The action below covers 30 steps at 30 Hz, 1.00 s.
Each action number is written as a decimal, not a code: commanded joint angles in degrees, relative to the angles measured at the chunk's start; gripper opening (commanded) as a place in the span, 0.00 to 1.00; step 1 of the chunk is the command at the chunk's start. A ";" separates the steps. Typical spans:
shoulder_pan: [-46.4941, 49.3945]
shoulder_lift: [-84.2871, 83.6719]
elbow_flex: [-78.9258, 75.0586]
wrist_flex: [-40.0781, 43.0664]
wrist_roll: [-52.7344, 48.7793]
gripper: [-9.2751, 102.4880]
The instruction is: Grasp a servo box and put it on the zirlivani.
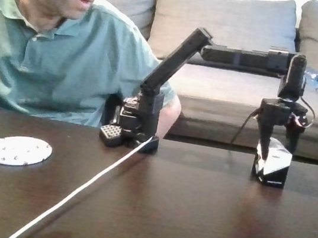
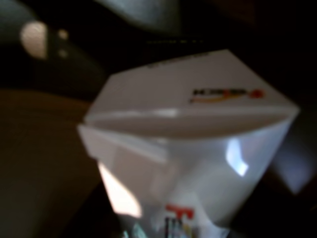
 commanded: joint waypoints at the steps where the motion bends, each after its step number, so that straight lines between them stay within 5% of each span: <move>1: 0.09 2.37 -11.78 6.77 0.35 0.19; 5: 2.64 6.42 -20.92 10.20 0.35 0.19; 16: 16.79 38.76 -12.39 10.20 2.29 0.19; 22: 36.21 61.96 10.46 9.93 1.85 0.19; 30: 72.69 88.51 37.00 9.32 -11.16 0.19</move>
